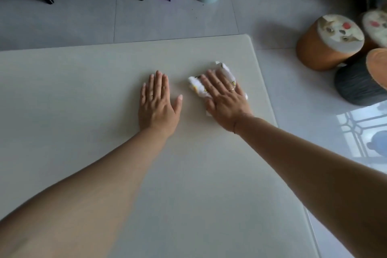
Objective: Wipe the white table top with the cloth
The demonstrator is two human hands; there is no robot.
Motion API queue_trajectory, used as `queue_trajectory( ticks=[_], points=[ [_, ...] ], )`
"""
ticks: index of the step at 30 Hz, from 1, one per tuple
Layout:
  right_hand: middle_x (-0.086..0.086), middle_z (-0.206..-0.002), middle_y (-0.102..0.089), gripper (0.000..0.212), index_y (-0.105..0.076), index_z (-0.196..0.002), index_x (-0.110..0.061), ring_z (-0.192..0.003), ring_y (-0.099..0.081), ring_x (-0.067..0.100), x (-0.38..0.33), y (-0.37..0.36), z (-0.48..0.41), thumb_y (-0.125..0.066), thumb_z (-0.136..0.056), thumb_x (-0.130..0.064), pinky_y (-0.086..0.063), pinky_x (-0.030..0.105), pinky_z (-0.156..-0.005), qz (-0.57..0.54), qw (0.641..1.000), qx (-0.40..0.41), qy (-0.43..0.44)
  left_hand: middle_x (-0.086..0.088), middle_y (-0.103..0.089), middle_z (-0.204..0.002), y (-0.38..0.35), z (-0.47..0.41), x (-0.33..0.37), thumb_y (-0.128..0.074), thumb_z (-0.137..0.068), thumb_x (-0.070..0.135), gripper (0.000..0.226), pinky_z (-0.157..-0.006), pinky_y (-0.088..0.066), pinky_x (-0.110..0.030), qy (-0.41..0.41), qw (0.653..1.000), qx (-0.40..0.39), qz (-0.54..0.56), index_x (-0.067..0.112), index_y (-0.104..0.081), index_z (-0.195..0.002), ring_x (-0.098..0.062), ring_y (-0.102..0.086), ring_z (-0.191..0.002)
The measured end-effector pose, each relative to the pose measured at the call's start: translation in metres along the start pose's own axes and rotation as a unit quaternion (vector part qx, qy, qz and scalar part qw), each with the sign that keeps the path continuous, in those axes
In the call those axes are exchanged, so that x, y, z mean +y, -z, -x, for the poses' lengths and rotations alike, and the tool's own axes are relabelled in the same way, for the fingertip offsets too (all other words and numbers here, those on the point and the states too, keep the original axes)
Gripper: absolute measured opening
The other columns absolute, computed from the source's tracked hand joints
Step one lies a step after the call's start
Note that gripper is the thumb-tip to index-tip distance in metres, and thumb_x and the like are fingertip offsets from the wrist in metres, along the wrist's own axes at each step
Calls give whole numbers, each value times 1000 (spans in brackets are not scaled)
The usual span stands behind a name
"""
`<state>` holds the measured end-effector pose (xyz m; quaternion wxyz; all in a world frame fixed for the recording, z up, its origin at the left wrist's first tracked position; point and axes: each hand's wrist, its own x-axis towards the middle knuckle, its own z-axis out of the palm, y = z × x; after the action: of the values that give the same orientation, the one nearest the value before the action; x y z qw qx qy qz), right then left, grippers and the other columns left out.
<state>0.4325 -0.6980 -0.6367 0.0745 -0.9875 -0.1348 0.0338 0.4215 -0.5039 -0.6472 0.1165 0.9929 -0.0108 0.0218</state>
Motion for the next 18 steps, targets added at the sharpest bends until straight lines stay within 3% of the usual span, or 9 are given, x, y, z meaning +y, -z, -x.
queue_trajectory(
  ticks=[5,10,13,15,18],
  points=[
    [-6,-159,-3,59,-8,-150,-28,-146,4,14,-23,-9,-35,-28,-95,-36,10,42,-115,-55,978,27,-198,-9,-15,-158,-4,1,0,-39,-95,43,67,-119,-6,-38,3,1000,10,-12,7,-19,-149,-23,-12,-146],
    [-5,-159,-5,59,-9,-150,-26,-146,3,16,-43,-11,-40,-25,-95,-37,29,42,-106,-5,998,20,-65,-8,-13,-158,-1,1,1,-38,-95,44,68,-119,-5,-38,7,1000,-1,-10,9,-17,-149,-21,-10,-146],
    [-2,-159,-12,57,-14,-150,-26,-146,-4,17,-8,-4,-44,-29,-96,-37,19,41,-112,37,999,30,-12,-8,-13,-158,0,2,1,-37,-94,43,67,-119,-6,-38,6,1000,-4,-7,9,-18,-149,-21,-10,-146],
    [-2,-159,-10,57,-14,-150,-27,-146,-3,18,16,0,-54,-30,-96,-36,11,42,-114,23,997,28,-68,-8,-14,-158,0,2,2,-28,-93,46,68,-119,-6,-38,8,1000,-6,-11,9,-18,-149,-21,-10,-146],
    [-2,-160,-4,59,-9,-150,-27,-146,2,17,17,-2,-74,-26,-95,-36,12,43,-115,0,982,26,-187,-8,-14,-158,0,2,3,-21,-90,48,71,-119,-6,-37,9,1000,-3,-17,9,-18,-149,-21,-11,-146]
  ],
)
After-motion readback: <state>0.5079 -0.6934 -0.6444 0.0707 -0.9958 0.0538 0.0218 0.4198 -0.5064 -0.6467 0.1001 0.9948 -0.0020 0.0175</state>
